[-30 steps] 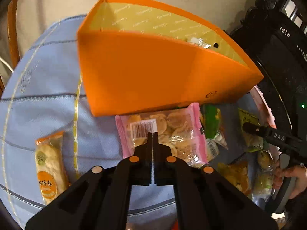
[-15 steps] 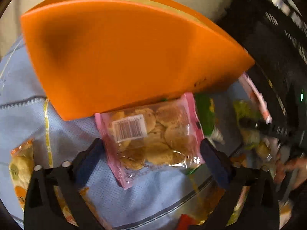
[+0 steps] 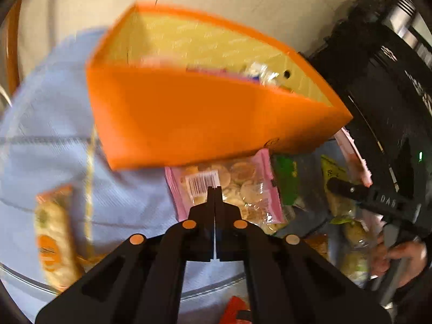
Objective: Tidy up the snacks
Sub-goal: 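Grasp pink cookie pack with left tool while right tool grasps green seed bag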
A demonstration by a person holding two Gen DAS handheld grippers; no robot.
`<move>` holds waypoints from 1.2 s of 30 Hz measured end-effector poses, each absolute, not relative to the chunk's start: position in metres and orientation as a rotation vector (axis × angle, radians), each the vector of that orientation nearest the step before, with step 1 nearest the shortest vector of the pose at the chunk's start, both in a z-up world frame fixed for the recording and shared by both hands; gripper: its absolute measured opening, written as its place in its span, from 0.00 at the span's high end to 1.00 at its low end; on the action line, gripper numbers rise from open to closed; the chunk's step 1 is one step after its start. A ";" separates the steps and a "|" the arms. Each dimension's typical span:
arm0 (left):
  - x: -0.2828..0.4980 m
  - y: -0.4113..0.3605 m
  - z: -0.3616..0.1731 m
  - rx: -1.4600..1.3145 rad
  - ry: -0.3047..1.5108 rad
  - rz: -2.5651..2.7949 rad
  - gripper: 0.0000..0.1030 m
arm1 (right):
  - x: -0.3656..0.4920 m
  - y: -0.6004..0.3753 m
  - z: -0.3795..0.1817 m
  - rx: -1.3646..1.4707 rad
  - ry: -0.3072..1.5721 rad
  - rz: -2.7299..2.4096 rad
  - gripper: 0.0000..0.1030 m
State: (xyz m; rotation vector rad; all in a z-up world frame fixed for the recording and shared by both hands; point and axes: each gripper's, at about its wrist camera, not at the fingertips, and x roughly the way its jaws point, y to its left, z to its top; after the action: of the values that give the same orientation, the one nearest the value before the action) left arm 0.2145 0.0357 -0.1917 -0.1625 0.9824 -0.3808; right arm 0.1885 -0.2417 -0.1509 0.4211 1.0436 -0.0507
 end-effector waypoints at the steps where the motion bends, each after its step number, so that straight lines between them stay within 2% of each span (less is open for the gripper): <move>1: 0.210 0.031 -0.185 -0.111 0.957 -0.322 0.95 | 0.188 -0.242 -0.149 0.421 1.038 -0.048 0.45; 2: 0.210 0.029 -0.174 -0.067 0.960 -0.275 0.82 | 0.187 -0.243 -0.147 0.423 1.032 -0.048 0.45; 3: 0.212 0.022 -0.173 -0.015 0.989 -0.234 0.24 | 0.185 -0.243 -0.144 0.426 1.024 -0.049 0.45; 4: 0.218 0.023 -0.169 0.022 1.009 -0.208 0.07 | 0.184 -0.245 -0.143 0.434 1.018 -0.047 0.45; 8: 0.219 -0.011 -0.171 0.213 0.976 -0.103 0.04 | 0.180 -0.255 -0.147 0.463 1.007 -0.050 0.45; 10: 0.227 -0.028 -0.188 0.270 1.028 -0.035 0.04 | 0.177 -0.256 -0.151 0.474 1.015 -0.045 0.45; 13: 0.232 -0.009 -0.181 0.166 1.049 0.008 0.04 | 0.174 -0.261 -0.156 0.482 1.023 -0.041 0.45; 16: 0.238 0.006 -0.183 -0.054 1.106 -0.002 0.04 | 0.171 -0.269 -0.161 0.500 1.037 -0.042 0.45; 18: 0.235 0.009 -0.171 -0.138 1.066 -0.083 0.04 | 0.168 -0.273 -0.161 0.505 1.034 -0.041 0.45; 20: 0.232 -0.003 -0.164 -0.100 1.015 -0.098 0.04 | 0.167 -0.278 -0.163 0.510 1.036 -0.039 0.45; 23: 0.243 -0.013 -0.194 -0.094 1.152 -0.163 0.04 | 0.168 -0.279 -0.162 0.498 1.028 -0.035 0.45; 26: 0.246 -0.007 -0.209 -0.079 1.103 -0.156 0.04 | 0.172 -0.275 -0.162 0.452 1.029 -0.045 0.47; 27: 0.244 -0.004 -0.210 -0.096 1.093 -0.162 0.05 | 0.174 -0.273 -0.161 0.443 1.027 -0.041 0.48; 31: 0.226 0.004 -0.203 -0.074 1.061 -0.192 0.25 | 0.172 -0.266 -0.157 0.415 1.027 -0.020 0.50; 35: 0.211 0.010 -0.201 -0.074 1.067 -0.199 0.28 | 0.171 -0.259 -0.147 0.391 1.012 -0.014 0.50; 36: 0.210 0.012 -0.199 -0.068 1.067 -0.202 0.32 | 0.170 -0.259 -0.145 0.398 1.009 -0.011 0.50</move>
State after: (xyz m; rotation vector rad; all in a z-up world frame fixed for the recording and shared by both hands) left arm 0.2099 0.0116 -0.1988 -0.0676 1.0674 -0.2024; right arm 0.1705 -0.2592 -0.1446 0.3975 1.0095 -0.0114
